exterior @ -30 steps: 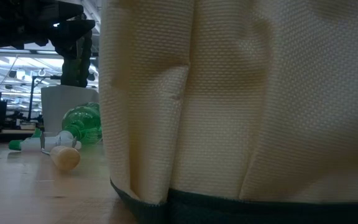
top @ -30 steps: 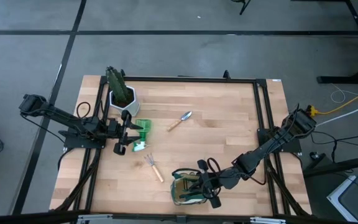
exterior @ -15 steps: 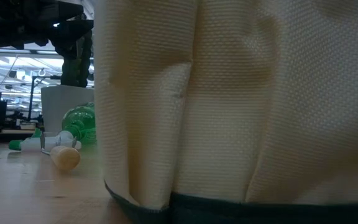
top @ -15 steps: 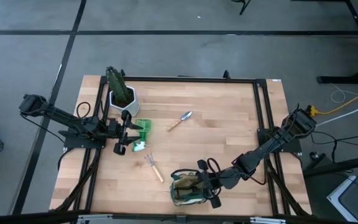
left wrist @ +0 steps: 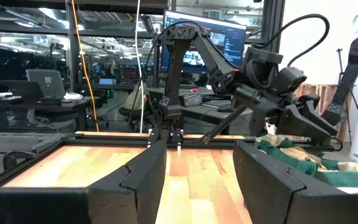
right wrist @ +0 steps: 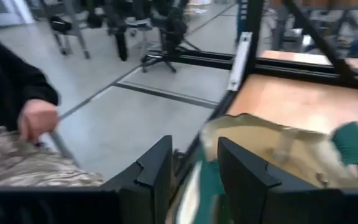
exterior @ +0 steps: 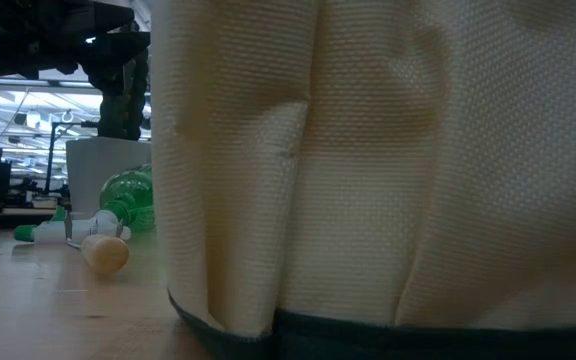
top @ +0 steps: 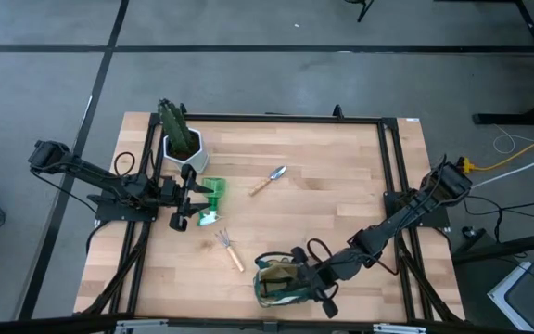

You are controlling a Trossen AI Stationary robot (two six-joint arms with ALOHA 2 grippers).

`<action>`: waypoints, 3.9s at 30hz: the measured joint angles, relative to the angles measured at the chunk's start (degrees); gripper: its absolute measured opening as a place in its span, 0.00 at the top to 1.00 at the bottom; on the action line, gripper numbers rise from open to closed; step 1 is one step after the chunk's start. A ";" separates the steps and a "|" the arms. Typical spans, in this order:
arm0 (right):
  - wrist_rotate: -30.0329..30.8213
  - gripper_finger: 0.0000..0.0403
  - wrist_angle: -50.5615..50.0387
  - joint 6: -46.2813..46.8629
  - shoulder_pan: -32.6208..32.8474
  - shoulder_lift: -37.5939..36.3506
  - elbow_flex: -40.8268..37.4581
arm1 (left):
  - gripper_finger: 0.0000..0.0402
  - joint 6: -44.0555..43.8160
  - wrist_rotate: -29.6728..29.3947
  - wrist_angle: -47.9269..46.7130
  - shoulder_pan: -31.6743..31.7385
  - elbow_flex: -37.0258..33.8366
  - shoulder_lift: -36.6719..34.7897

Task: Pick & Place Garden tools in Gardening bag
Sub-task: Move the brown gardening bag to the top of the table

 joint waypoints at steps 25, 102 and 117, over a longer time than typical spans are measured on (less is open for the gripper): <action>6.95 0.58 -51.60 4.45 -8.31 -1.51 19.11 | 0.55 0.02 0.00 0.00 -0.01 0.01 0.00; -9.96 1.00 -75.19 -16.11 -59.91 -18.85 15.04 | 0.55 0.00 0.00 -1.79 -0.02 0.01 0.07; -9.47 1.00 -75.15 -22.59 -61.50 -18.98 15.04 | 0.55 0.02 0.00 -1.77 0.00 0.00 0.07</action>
